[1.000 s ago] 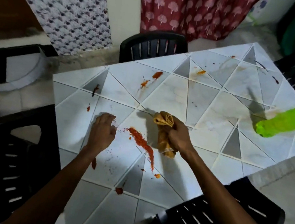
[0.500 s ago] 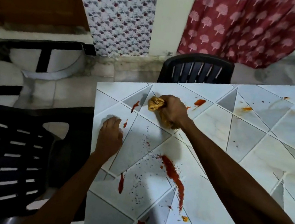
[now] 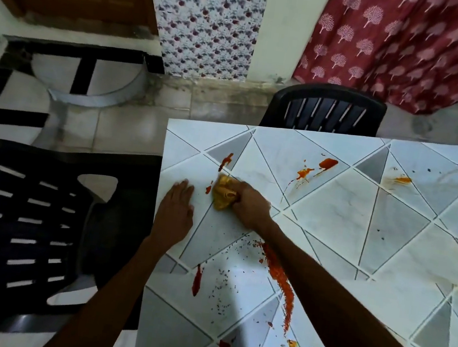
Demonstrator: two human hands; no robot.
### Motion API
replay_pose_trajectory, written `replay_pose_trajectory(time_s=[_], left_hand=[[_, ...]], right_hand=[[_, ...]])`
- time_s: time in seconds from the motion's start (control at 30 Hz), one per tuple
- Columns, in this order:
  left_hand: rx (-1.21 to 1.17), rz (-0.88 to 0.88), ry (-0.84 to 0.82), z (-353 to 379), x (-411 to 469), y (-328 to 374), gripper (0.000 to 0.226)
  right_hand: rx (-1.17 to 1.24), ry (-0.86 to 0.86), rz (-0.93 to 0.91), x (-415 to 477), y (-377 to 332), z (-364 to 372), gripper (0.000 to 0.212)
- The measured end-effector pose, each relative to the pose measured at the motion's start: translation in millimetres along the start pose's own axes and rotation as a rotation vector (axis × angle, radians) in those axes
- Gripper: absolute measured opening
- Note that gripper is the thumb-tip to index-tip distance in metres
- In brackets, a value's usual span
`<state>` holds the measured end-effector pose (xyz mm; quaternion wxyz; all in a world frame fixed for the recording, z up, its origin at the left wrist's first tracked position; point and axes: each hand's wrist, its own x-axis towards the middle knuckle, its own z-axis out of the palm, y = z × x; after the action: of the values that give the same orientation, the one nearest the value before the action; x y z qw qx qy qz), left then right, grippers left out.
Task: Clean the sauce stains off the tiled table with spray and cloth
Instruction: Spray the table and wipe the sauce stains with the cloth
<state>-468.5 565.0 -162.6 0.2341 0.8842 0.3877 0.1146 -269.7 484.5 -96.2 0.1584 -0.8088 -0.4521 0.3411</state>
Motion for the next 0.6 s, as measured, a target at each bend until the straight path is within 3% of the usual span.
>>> replay_pose_trajectory(time_s=[0.17,0.37,0.53,0.6], left_hand=[[0.047,0.015,-0.052,-2,-16,2,0.056],[0.038,0.007,-0.062,-3,-35,3,0.049],[0.017,0.001,-0.059,-3,-50,-3,0.049],[0.000,-0.006,-0.055,-4,-56,-4,0.049]], right_hand=[[-0.171,-0.121,-0.091,-56,16,25,0.062],[-0.267,-0.225,-0.112,-94,39,19,0.042],[-0.102,-0.095,-0.109,-94,27,-14,0.041],[-0.056,-0.027,-0.128,-83,15,-21,0.050]])
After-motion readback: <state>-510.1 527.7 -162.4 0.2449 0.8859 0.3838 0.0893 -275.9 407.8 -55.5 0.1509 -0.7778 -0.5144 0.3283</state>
